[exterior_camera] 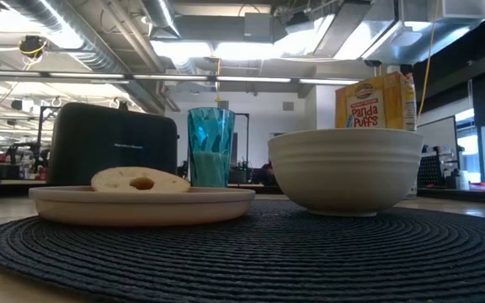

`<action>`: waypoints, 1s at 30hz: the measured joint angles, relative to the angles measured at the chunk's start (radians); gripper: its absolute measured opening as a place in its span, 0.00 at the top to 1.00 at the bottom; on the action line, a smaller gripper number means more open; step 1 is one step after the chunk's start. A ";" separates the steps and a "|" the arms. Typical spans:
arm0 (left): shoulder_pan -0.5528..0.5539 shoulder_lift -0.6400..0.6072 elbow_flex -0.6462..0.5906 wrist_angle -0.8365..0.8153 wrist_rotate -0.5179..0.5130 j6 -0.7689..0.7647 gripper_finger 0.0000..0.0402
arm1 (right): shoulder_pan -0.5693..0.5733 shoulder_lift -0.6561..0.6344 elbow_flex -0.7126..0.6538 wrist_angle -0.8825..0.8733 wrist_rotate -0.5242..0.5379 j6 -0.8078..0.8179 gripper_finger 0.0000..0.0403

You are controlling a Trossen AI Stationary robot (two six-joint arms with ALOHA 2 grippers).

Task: Arrange a breakfast setting
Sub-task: Put the red apple from the white bin on the white plate at the bottom of the sliced bagel

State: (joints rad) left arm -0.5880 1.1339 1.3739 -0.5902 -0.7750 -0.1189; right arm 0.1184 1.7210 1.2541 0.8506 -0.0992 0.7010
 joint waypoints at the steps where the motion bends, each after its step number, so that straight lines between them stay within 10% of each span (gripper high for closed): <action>1: 0.000 0.000 0.000 -0.001 0.003 0.001 0.80 | 0.000 0.000 0.000 -0.005 -0.001 0.000 0.39; 30: -0.018 -0.001 0.000 -0.007 0.004 0.016 0.99 | 0.000 -0.002 0.000 -0.040 0.010 0.005 0.39</action>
State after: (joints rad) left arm -0.6056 1.1332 1.3739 -0.5972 -0.7708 -0.1029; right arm 0.1184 1.7195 1.2541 0.8108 -0.0895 0.7055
